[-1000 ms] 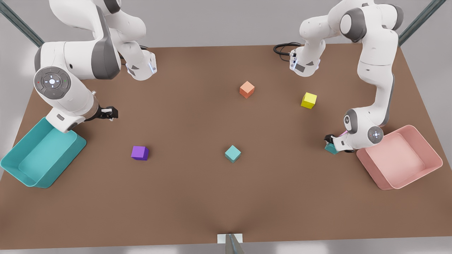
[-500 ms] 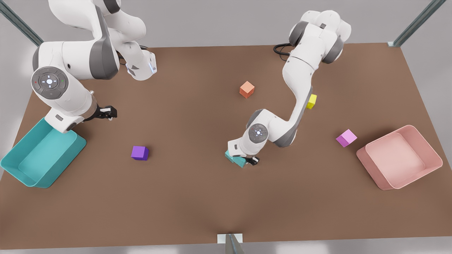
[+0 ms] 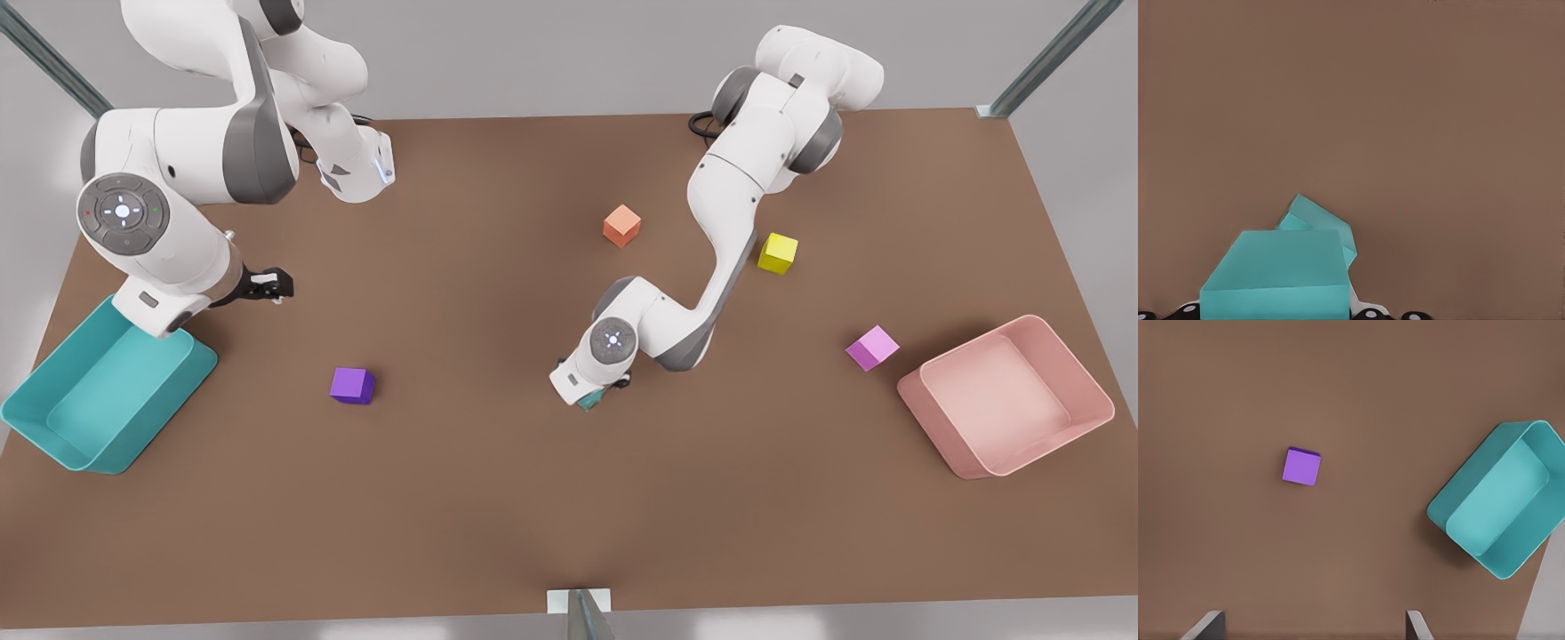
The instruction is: Stack the two blue cubes on top of each other
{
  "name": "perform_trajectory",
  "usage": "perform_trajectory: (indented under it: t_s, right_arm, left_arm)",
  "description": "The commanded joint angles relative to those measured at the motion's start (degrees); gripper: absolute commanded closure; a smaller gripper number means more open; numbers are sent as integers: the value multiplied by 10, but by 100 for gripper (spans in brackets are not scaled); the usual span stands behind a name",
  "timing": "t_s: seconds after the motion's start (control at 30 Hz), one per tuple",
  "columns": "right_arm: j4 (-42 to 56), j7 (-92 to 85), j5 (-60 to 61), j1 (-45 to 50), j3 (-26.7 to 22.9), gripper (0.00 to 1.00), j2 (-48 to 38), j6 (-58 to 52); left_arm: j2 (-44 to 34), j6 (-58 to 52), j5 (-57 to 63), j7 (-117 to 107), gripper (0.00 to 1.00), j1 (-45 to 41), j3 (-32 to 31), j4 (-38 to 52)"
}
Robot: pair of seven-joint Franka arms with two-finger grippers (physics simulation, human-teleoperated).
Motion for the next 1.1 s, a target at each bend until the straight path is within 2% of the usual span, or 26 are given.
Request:
perform_trajectory:
  t_s: [0.0, 0.03, 0.07, 0.1, 0.47, 0.7, 0.77, 0.83, 0.9, 0.97, 1.03, 1.07]
  right_arm:
    - [0, -5, 0, 0, 0, 0, 0, 0]
    - [0, -5, 0, 0, 0, 0, 0, 0]
    - [0, -4, 0, 0, 0, 0, 0, 0]
    - [0, -4, 0, 0, 0, 0, 0, 0]
    - [11, -13, -5, 1, 2, 0, 8, -6]
    - [11, -12, -3, 2, 2, 0, 6, -10]
    - [12, -11, -3, 2, 2, 0, 5, -19]
    - [11, -12, -3, 2, 2, 0, 5, -21]
    - [11, -12, -3, 2, 2, 0, 5, -22]
    - [12, -12, -3, 2, 2, 0, 4, -23]
    - [12, -12, -8, 2, 2, 0, 4, -27]
    - [13, -13, -8, 2, 2, 0, 4, -27]
  left_arm:
    - [0, -4, -8, -210, 47, 1, -3, 0]
    - [0, -4, -8, -211, 47, 0, -3, 0]
    - [0, -1, -8, -210, 9, 0, -3, 0]
    - [1, 8, -8, -210, 0, 1, -3, 0]
    - [-3, 0, -8, -210, 0, 3, -2, 18]
    - [-20, -47, -3, -210, 0, 8, -3, 27]
    - [-29, -120, -3, -208, 0, 10, -2, 59]
    - [-97, -257, -2, -171, 0, 38, 3, 63]
    - [-185, -368, -2, -13, 0, 152, 2, 63]
    - [-196, -385, 34, 107, 0, 243, 2, 63]
    - [-222, -397, 43, 189, 0, 291, 3, 46]
    - [-350, -272, 43, 301, 0, 307, 17, -170]
